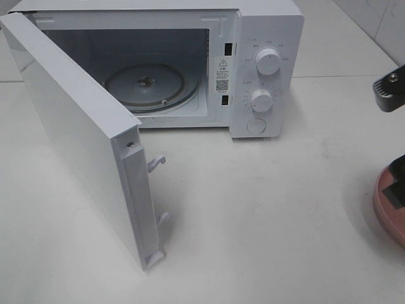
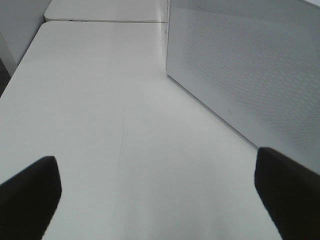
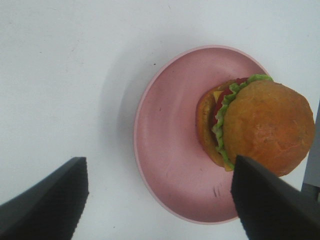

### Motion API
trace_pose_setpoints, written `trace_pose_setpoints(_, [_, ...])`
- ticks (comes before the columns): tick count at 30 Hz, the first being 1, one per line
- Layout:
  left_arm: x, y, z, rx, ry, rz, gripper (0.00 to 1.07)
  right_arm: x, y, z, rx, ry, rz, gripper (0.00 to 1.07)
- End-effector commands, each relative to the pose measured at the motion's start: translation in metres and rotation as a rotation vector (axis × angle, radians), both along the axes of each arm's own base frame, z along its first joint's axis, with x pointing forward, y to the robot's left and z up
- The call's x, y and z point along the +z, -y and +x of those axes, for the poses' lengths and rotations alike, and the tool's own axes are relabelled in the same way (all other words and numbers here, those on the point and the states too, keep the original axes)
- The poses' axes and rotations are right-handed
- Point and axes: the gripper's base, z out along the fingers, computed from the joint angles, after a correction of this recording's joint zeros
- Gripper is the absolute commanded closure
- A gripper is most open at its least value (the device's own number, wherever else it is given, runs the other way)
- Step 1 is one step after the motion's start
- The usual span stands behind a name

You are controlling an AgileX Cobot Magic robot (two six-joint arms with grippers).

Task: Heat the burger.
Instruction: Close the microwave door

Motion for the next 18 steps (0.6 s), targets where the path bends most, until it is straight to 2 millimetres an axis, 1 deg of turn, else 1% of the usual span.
trace_pose_setpoints(1, [-0.001, 0.000, -0.003, 0.005, 0.014, -0.005, 0.09, 0.007, 0.003, -0.009, 0.032, 0.001, 0.033, 0.30])
trace_pose_setpoints(2, [-0.001, 0.000, -0.003, 0.005, 0.014, -0.005, 0.09, 0.011, 0.003, -0.015, 0.059, 0.000, 0.070, 0.30])
trace_pose_setpoints(4, [-0.001, 0.000, -0.003, 0.005, 0.014, -0.005, 0.09, 0.013, 0.004, -0.018, 0.075, -0.001, 0.085, 0.30])
trace_pose_setpoints(6, [-0.001, 0.000, -0.003, 0.005, 0.014, -0.005, 0.09, 0.025, 0.007, -0.036, 0.131, 0.033, 0.190, 0.31])
trace_pose_setpoints(8, [-0.001, 0.000, -0.003, 0.005, 0.014, -0.005, 0.09, 0.027, 0.009, -0.040, 0.138, 0.042, 0.203, 0.31])
trace_pose_setpoints(9, [-0.001, 0.000, -0.003, 0.005, 0.014, -0.005, 0.09, 0.032, 0.014, -0.045, 0.134, 0.065, 0.237, 0.31])
trace_pose_setpoints(12, [-0.001, 0.000, -0.003, 0.005, 0.014, -0.005, 0.09, 0.034, 0.017, -0.048, 0.123, 0.078, 0.253, 0.31])
trace_pose_setpoints(14, [-0.001, 0.000, -0.003, 0.005, 0.014, -0.005, 0.09, 0.041, 0.030, -0.056, 0.072, 0.132, 0.301, 0.31])
trace_pose_setpoints(17, [-0.001, 0.000, -0.003, 0.005, 0.014, -0.005, 0.09, 0.043, 0.033, -0.059, 0.058, 0.148, 0.315, 0.31])
trace_pose_setpoints(18, [-0.001, 0.000, -0.003, 0.005, 0.014, -0.005, 0.09, 0.046, 0.038, -0.065, 0.017, 0.181, 0.349, 0.31])
